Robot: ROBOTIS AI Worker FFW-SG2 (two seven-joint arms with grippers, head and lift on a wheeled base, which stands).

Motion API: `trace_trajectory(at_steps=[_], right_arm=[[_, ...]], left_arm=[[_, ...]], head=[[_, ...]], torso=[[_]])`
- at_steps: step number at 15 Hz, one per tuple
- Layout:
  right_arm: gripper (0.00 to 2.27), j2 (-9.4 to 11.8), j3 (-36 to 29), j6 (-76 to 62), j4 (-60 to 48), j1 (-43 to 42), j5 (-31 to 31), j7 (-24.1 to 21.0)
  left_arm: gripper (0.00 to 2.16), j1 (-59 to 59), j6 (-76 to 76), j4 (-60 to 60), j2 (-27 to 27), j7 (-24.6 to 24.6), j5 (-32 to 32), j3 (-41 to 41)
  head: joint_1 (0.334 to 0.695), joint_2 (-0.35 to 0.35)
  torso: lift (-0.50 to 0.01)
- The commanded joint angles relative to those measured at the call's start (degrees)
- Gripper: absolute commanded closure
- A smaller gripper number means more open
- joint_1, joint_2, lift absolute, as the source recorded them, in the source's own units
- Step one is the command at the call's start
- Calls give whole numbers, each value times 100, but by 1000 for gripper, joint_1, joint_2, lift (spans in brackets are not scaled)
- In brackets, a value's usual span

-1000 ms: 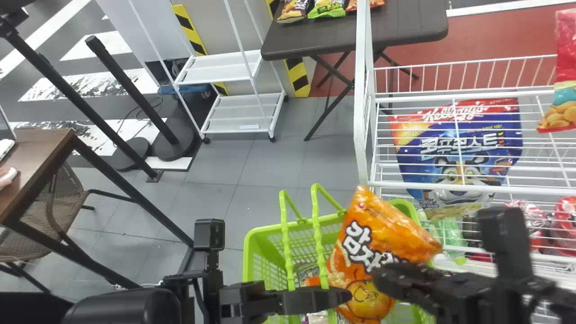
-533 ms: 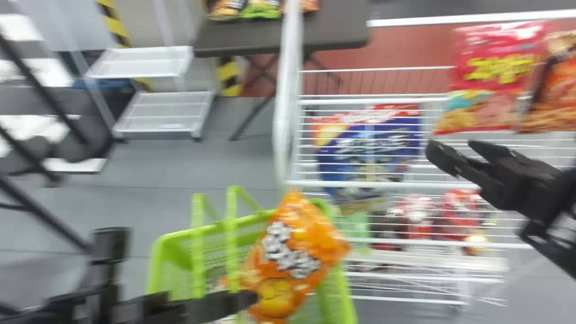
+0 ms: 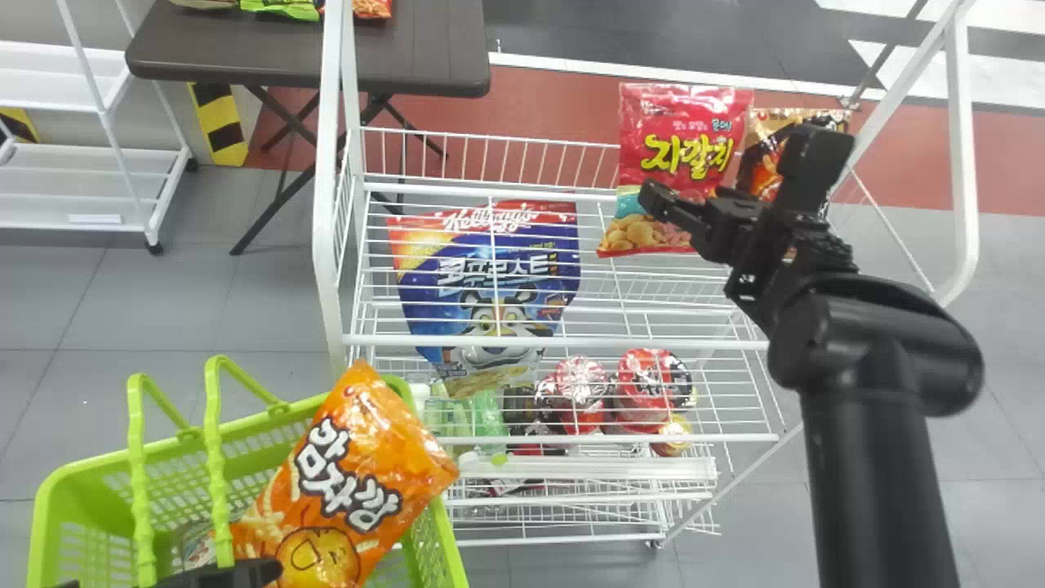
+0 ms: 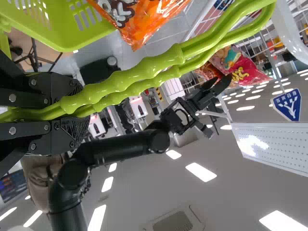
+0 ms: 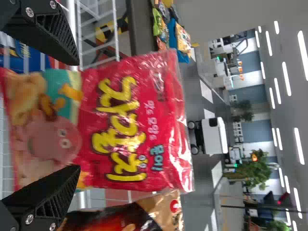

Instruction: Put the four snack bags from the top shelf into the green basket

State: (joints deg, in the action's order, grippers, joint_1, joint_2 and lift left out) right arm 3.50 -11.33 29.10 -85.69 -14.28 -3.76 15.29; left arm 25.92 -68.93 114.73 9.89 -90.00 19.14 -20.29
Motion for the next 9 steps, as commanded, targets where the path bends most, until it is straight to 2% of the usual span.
trace_trajectory(at_steps=[1,2,3,5,6,9], right_arm=[[53,2,70,-207,1080,-655,244,0],[107,2,96,-207,1309,-786,315,0],[559,2,167,-189,1432,-857,332,0],[2088,-7,228,-189,1423,-804,288,-35],[2253,-33,228,-259,1300,-716,262,-158],[2253,-42,210,-470,711,-373,-54,-158]], left_arm=[[2148,0,41,-30,-22,-57,-7,-10],[2145,0,41,-47,-31,-57,-7,-10],[2148,0,41,-82,-31,-57,-7,-19],[2148,0,59,-117,-39,-57,-7,-36],[2148,0,59,-109,-39,-57,-7,-36],[2148,-8,59,-109,-39,-57,-7,-1]], head=[[695,-174],[695,-171],[695,-168],[695,-156],[695,-152],[695,-146]], torso=[[0],[0],[0],[0],[0],[0]])
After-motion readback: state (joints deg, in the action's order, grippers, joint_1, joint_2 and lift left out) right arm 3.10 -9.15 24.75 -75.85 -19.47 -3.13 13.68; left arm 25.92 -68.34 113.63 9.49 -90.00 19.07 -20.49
